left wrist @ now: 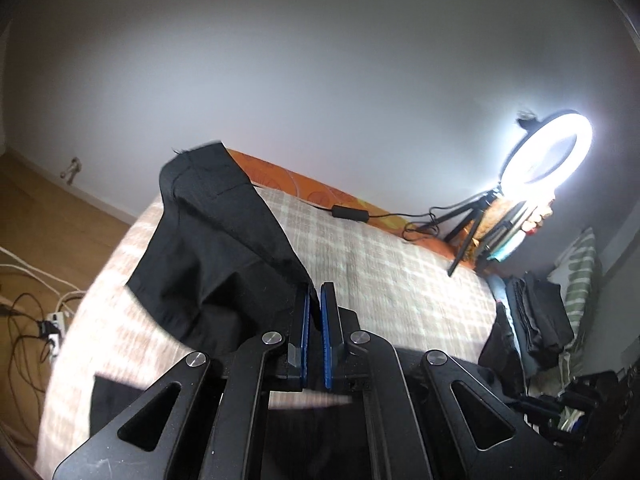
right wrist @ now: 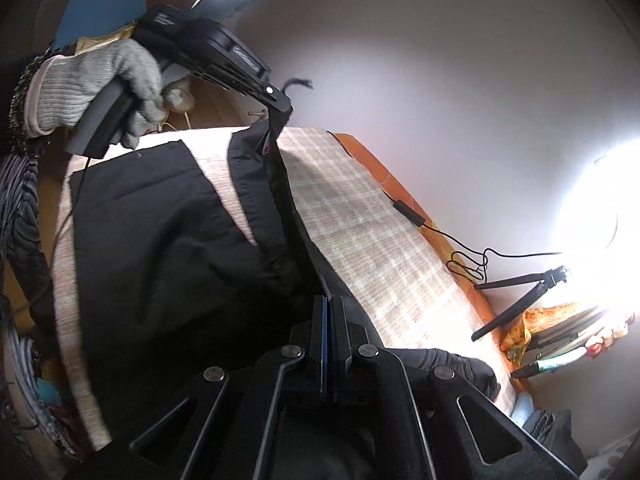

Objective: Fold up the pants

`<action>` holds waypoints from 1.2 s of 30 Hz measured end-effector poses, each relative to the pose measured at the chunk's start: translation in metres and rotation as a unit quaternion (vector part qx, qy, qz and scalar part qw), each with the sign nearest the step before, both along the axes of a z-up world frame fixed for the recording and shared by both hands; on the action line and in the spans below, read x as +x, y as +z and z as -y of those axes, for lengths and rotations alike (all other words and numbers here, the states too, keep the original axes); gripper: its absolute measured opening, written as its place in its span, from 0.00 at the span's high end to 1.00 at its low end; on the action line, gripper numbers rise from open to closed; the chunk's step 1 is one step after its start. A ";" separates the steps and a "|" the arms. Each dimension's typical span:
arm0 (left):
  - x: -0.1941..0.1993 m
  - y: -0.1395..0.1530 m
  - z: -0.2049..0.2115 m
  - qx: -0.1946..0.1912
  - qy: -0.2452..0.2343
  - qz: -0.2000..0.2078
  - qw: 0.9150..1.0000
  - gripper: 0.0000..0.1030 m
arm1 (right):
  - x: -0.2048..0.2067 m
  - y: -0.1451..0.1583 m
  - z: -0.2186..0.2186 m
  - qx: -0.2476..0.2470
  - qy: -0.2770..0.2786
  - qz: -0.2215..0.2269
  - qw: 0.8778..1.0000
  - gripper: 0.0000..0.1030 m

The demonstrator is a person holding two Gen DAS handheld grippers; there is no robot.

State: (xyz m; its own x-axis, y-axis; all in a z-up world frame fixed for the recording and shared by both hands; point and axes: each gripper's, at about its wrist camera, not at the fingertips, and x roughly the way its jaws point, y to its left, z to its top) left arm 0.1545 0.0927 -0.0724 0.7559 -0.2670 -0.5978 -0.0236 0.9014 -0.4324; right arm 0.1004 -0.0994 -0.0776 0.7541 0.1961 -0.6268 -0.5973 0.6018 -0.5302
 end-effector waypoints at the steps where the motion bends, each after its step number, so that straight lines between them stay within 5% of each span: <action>1: -0.010 0.001 0.000 0.004 0.000 0.005 1.000 0.97 | -0.006 -0.001 -0.001 -0.002 0.000 0.000 1.000 1.00; 11: -0.087 -0.031 -0.004 -0.013 0.008 0.002 1.000 0.96 | -0.059 -0.025 -0.004 -0.018 -0.009 -0.011 1.000 1.00; 17: -0.109 -0.060 -0.013 -0.067 0.007 -0.009 0.998 0.96 | -0.076 -0.041 -0.008 -0.031 -0.011 -0.015 0.999 1.00; 20: -0.116 -0.073 -0.021 -0.091 0.023 -0.014 0.995 0.79 | -0.077 -0.050 -0.010 -0.041 -0.015 -0.017 0.999 1.00; 22: -0.117 -0.079 -0.030 -0.110 0.036 -0.021 0.993 0.59 | -0.078 -0.054 -0.011 -0.045 -0.017 -0.017 0.999 1.00; 24: -0.118 -0.083 -0.041 -0.130 0.062 -0.033 0.989 0.56 | -0.078 -0.056 -0.011 -0.050 -0.017 -0.015 0.998 1.00; 30: -0.126 -0.094 -0.074 -0.174 0.120 -0.032 0.977 0.60 | -0.077 -0.054 -0.008 -0.044 -0.027 -0.013 0.999 1.00; 33: -0.129 -0.096 -0.078 -0.171 0.124 -0.027 0.977 0.91 | -0.078 -0.054 -0.012 -0.047 -0.029 -0.011 0.998 1.00; 36: -0.135 -0.094 -0.080 -0.150 0.118 -0.022 0.981 0.94 | -0.081 -0.057 -0.014 -0.054 -0.028 -0.009 0.998 1.00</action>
State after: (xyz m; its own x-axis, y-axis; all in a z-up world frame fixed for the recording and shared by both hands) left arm 0.0190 0.1723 -0.1667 0.7934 -0.2567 -0.5520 -0.2408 0.7005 -0.6718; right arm 0.0198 -0.0855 -0.1344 0.7499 0.0854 -0.6560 -0.5750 0.5745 -0.5825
